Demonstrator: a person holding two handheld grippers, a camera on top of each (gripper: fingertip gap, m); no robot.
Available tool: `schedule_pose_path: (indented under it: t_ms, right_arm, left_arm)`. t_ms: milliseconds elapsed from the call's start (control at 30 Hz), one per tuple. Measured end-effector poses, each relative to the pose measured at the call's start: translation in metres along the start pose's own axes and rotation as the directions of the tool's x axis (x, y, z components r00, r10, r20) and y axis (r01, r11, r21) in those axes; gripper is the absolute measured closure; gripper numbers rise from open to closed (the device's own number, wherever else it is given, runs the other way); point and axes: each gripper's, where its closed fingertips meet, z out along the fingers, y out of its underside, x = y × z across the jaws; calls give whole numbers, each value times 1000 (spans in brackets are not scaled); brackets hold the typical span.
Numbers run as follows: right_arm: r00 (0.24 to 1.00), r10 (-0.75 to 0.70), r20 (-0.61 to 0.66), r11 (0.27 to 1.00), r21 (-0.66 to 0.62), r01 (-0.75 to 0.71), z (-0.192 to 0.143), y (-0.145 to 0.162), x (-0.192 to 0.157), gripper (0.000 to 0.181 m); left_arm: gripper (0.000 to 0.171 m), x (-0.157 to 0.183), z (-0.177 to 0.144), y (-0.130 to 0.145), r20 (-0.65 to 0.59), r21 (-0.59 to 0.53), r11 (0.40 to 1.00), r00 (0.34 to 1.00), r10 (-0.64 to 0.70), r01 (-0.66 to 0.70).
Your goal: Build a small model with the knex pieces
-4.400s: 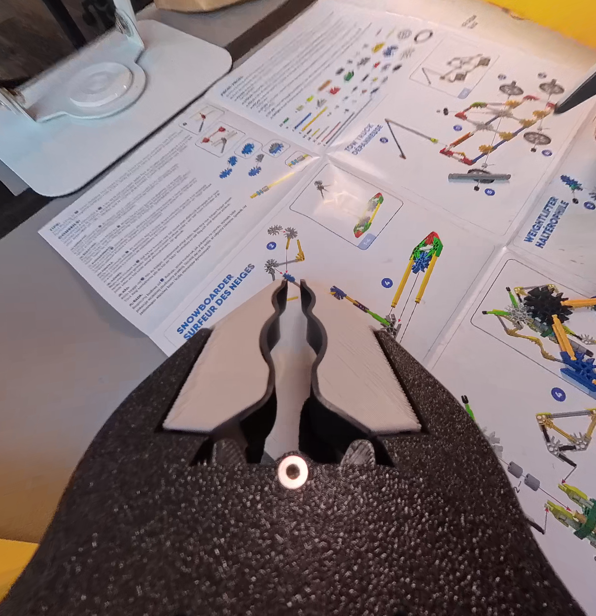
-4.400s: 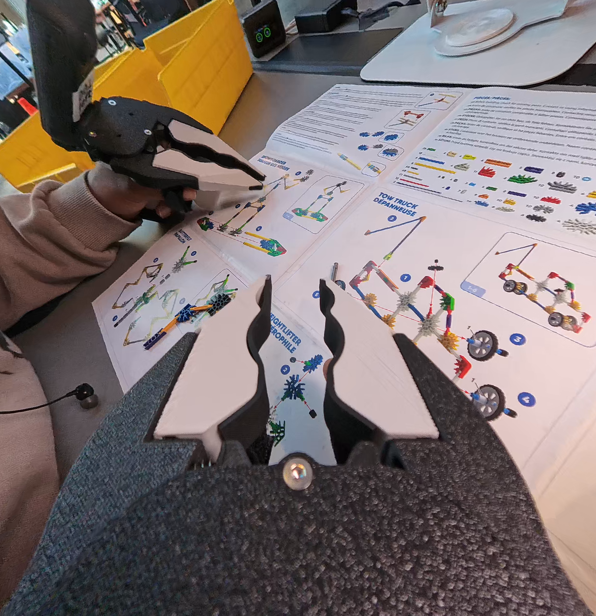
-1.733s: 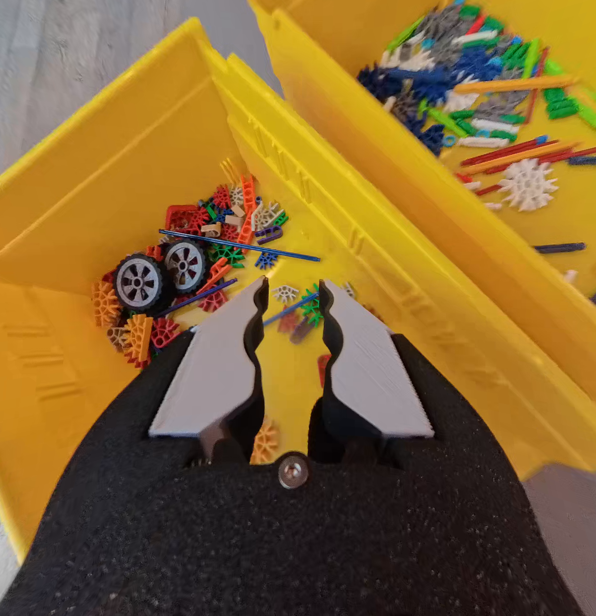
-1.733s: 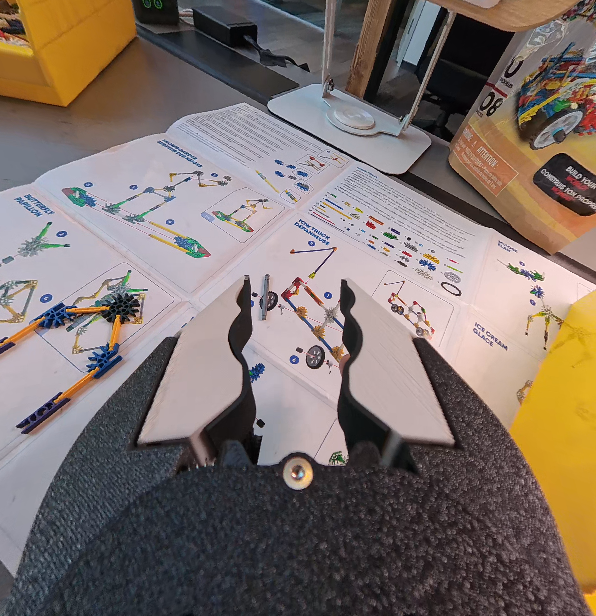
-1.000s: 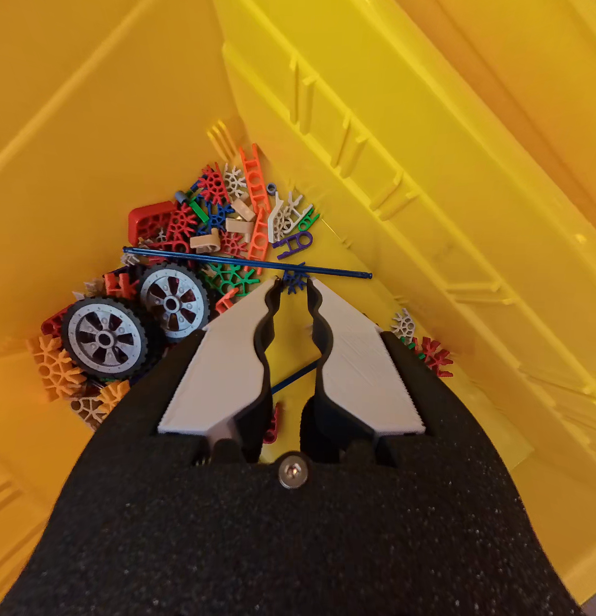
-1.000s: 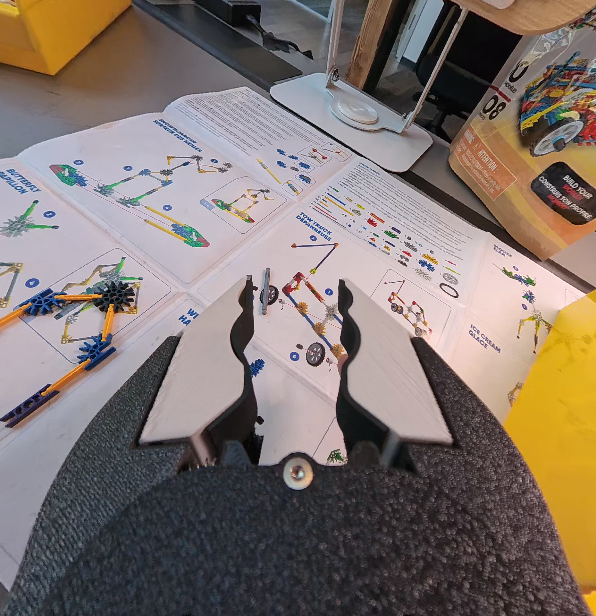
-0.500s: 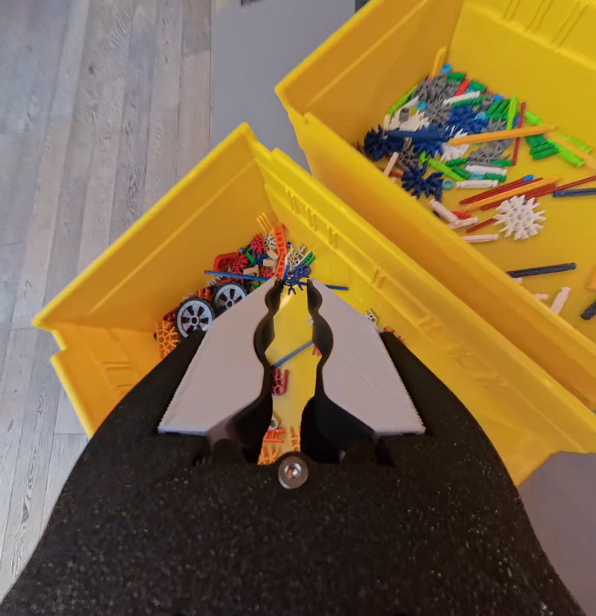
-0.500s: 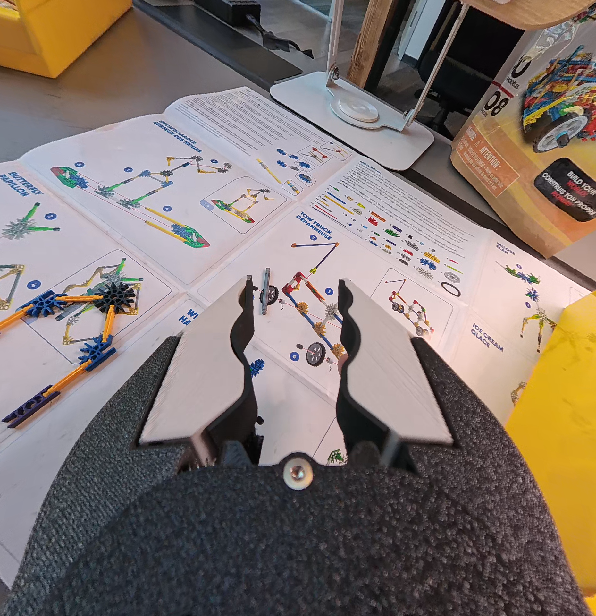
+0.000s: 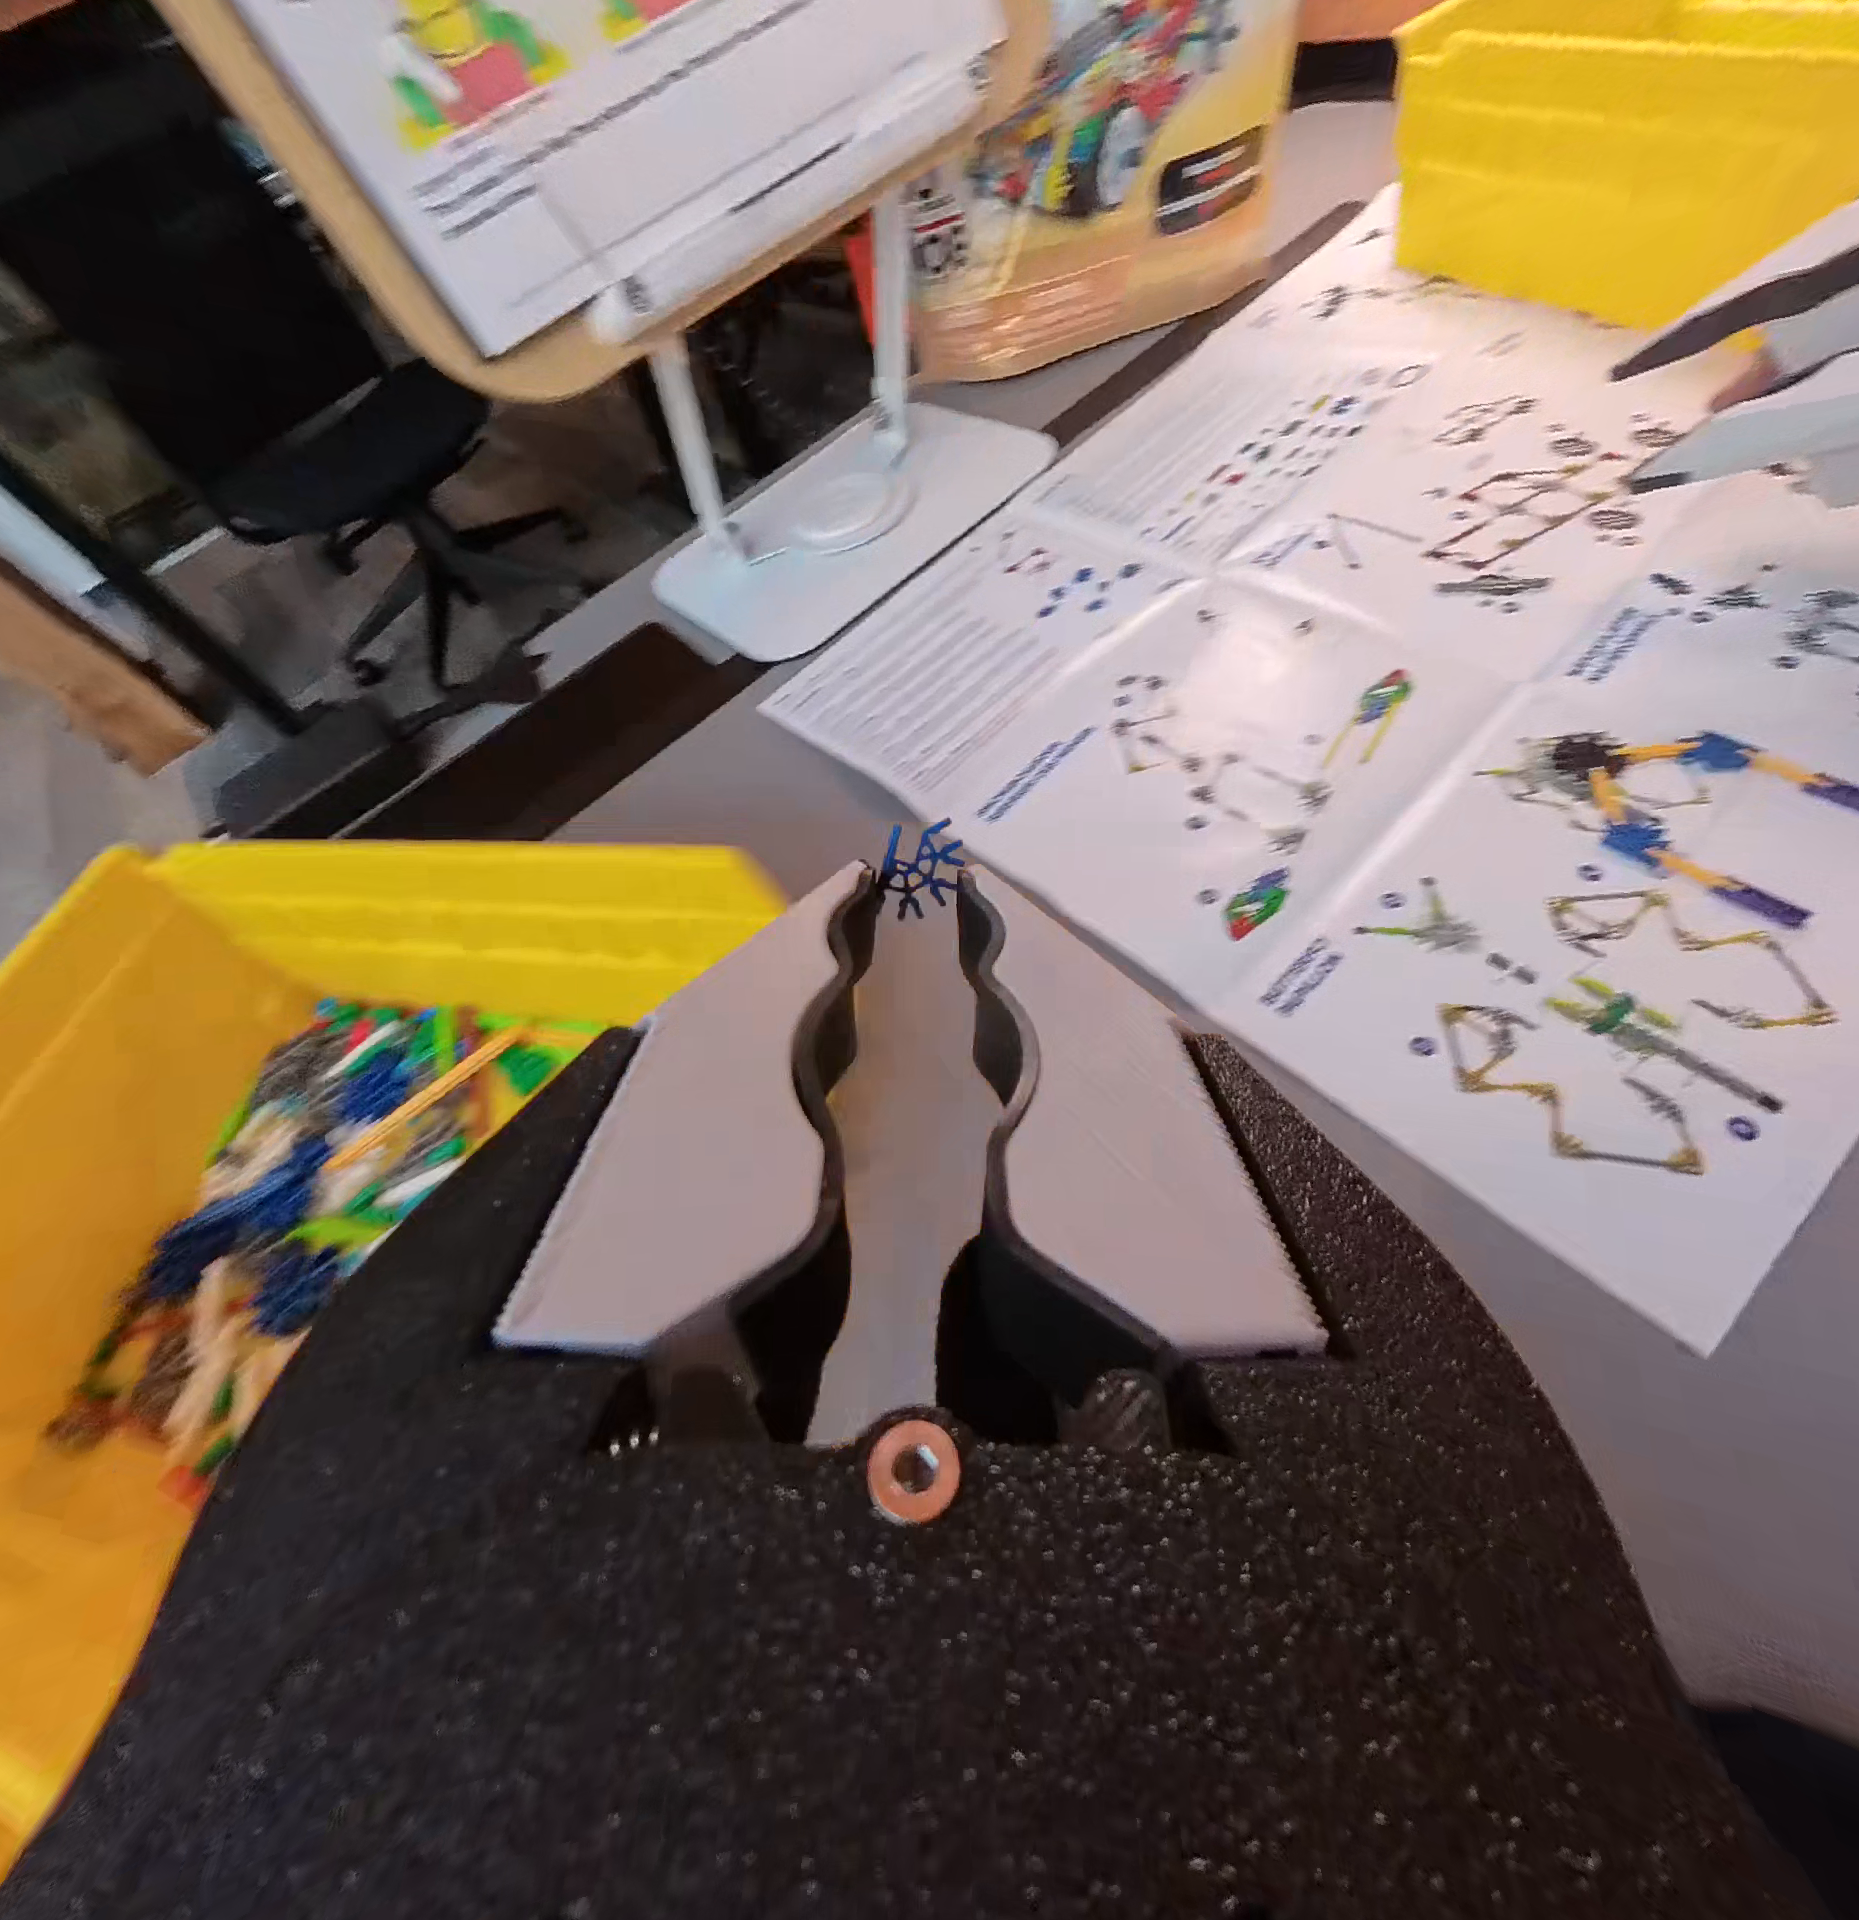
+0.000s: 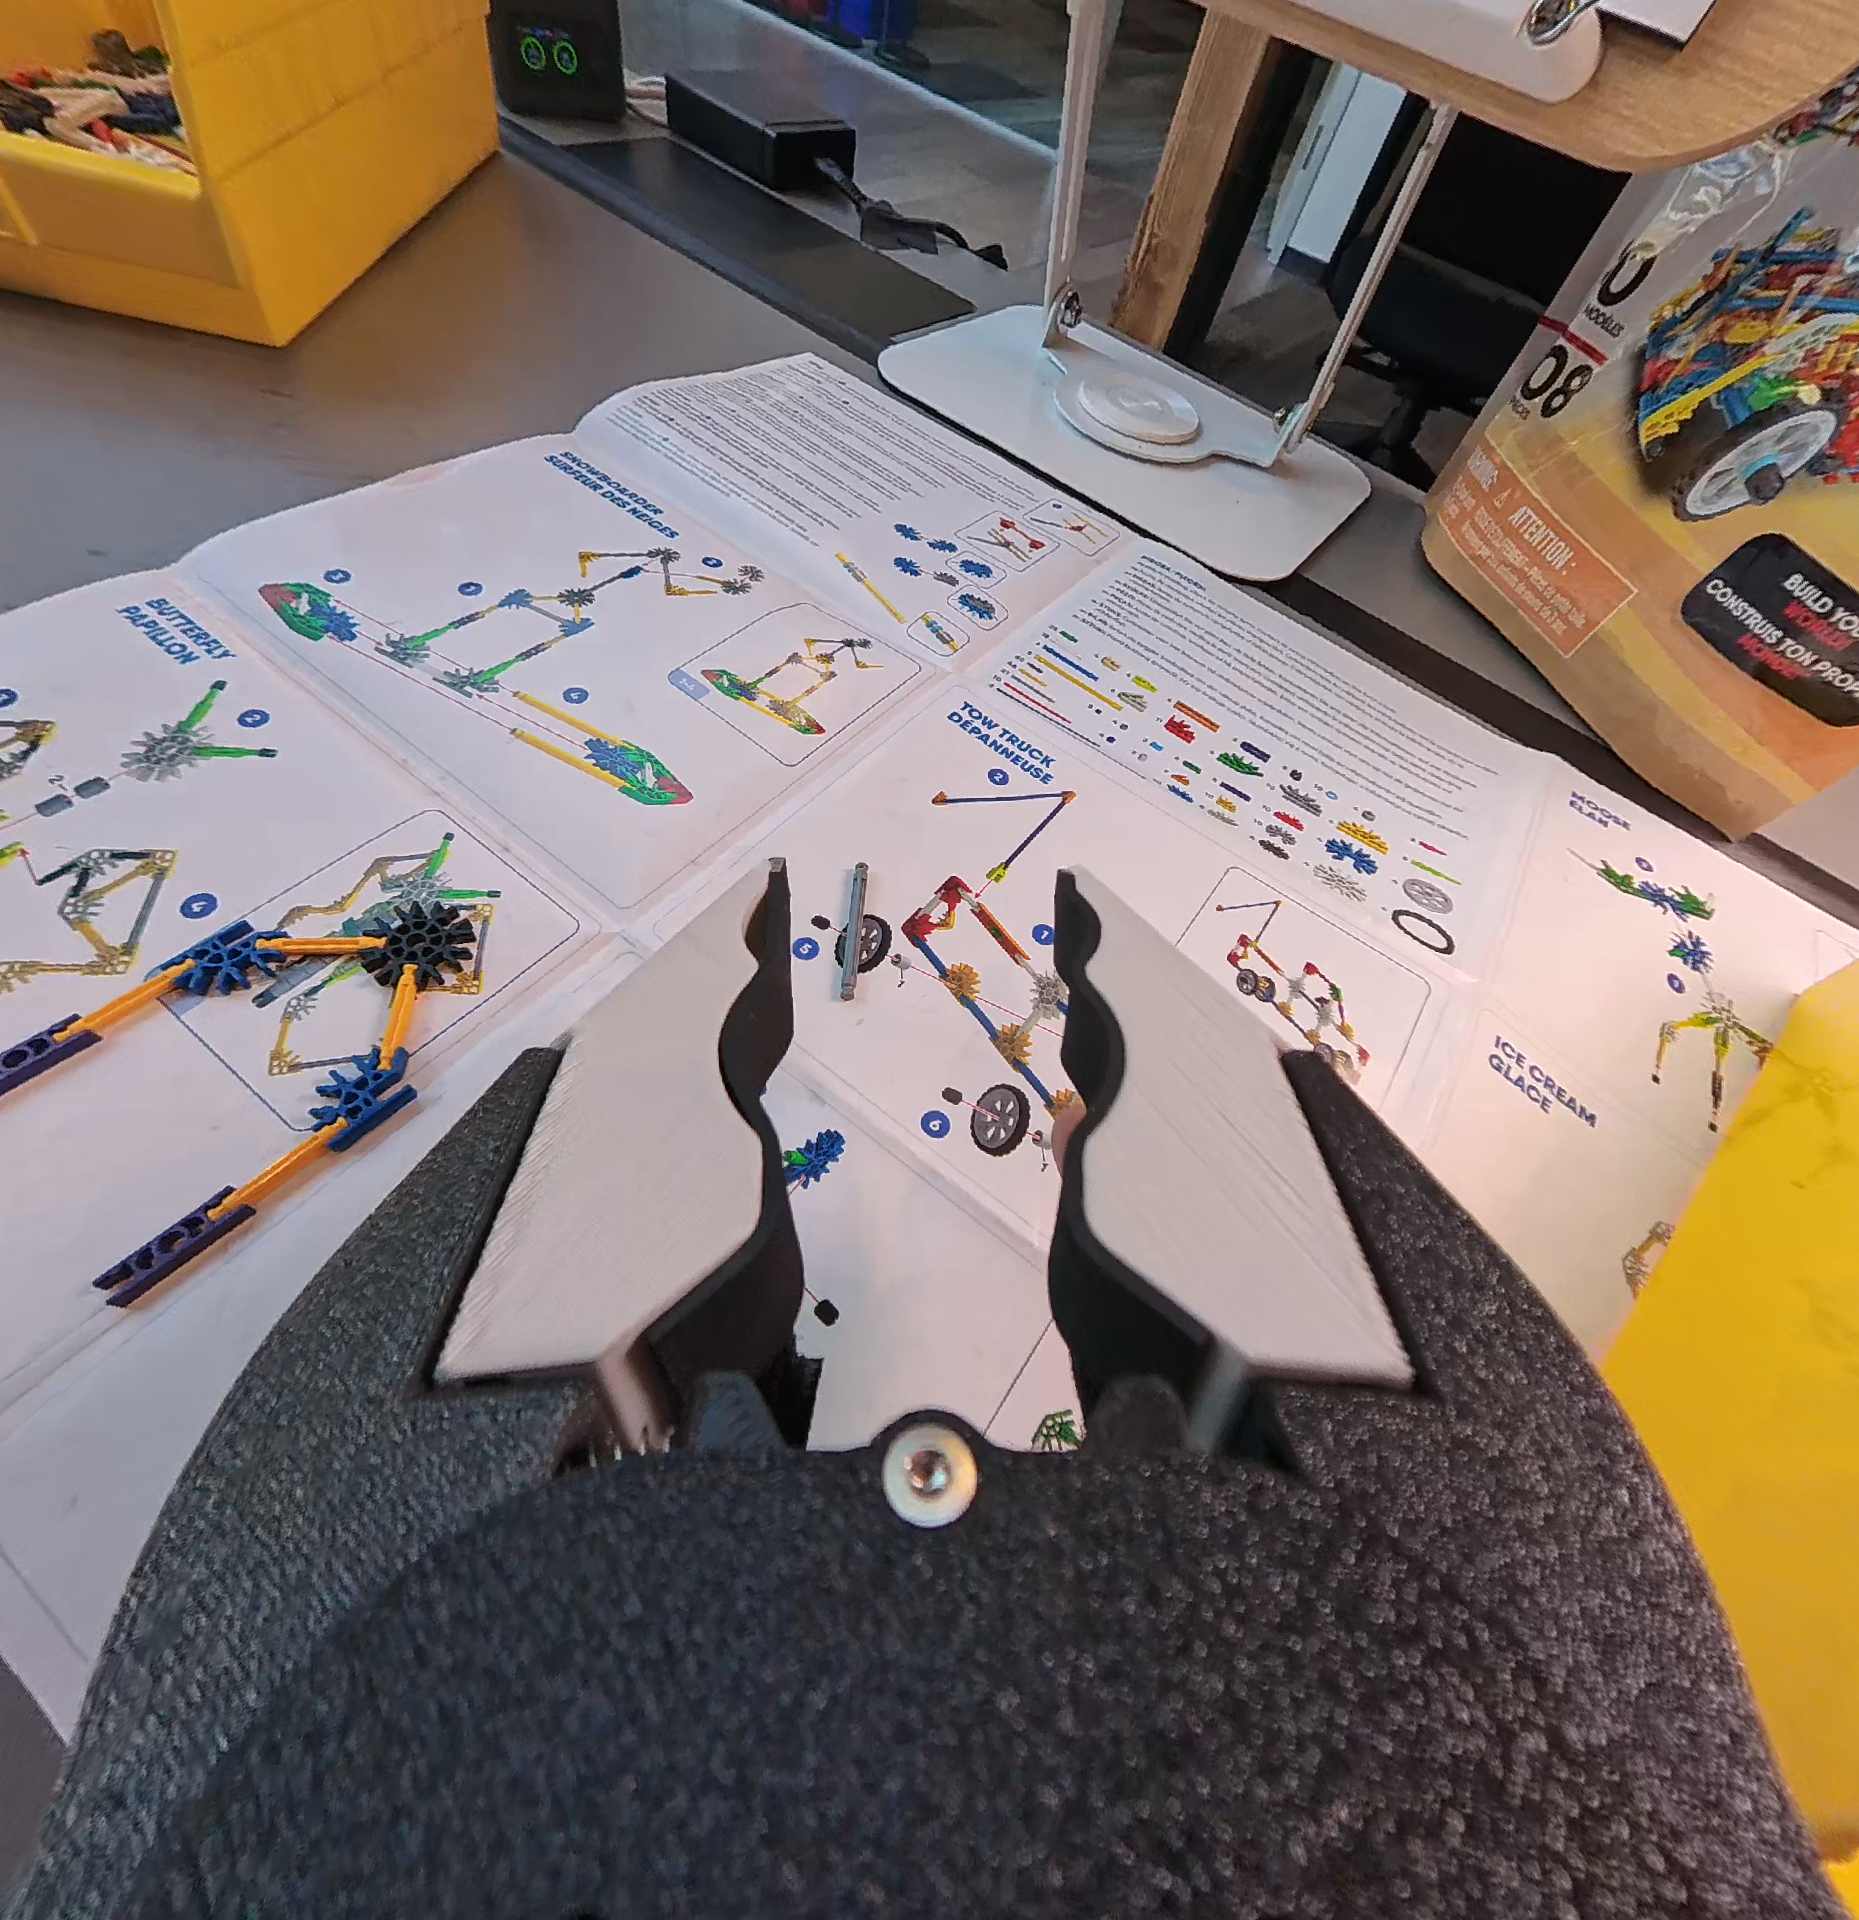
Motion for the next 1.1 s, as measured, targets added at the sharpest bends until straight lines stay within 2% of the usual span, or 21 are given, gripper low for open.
schedule_pose_path:
  t_ms: [133,233,333,433,667,800,833,967,1100]
  right_arm:
    - [999,-4,40,1000,25,3,-5,-5,-8,135]
    - [995,-6,99,998,58,0,-10,-14,-19,140]
    - [965,74,252,991,93,-101,-15,-32,-41,150]
    - [893,177,414,976,45,-215,-19,-38,-65,150]
    - [785,347,513,932,-94,-350,-18,-29,-82,150]
    - [720,399,569,910,-150,-386,-20,-25,-92,168]
    - [712,406,574,906,-152,-394,-20,-25,-93,177]
    - [672,422,609,898,-177,-404,-22,-25,-97,179]
    - [665,430,611,896,-199,-397,-21,-22,-94,179]
  left_arm:
    - [156,88,64,-11,-172,58,996,982,84,-75]
    - [156,141,97,-18,-250,91,985,954,163,-145]
    - [156,175,119,-27,-259,136,966,933,249,-220]
    - [156,201,130,-38,-261,182,949,918,298,-257]
    - [156,237,129,-45,-275,239,917,883,381,-320]
    - [156,242,124,-40,-271,247,907,874,403,-341]
    - [156,243,123,-39,-279,249,909,874,397,-334]
    - [156,245,120,-36,-307,252,917,873,380,-310]
    - [160,245,118,-29,-405,213,951,866,293,-223]
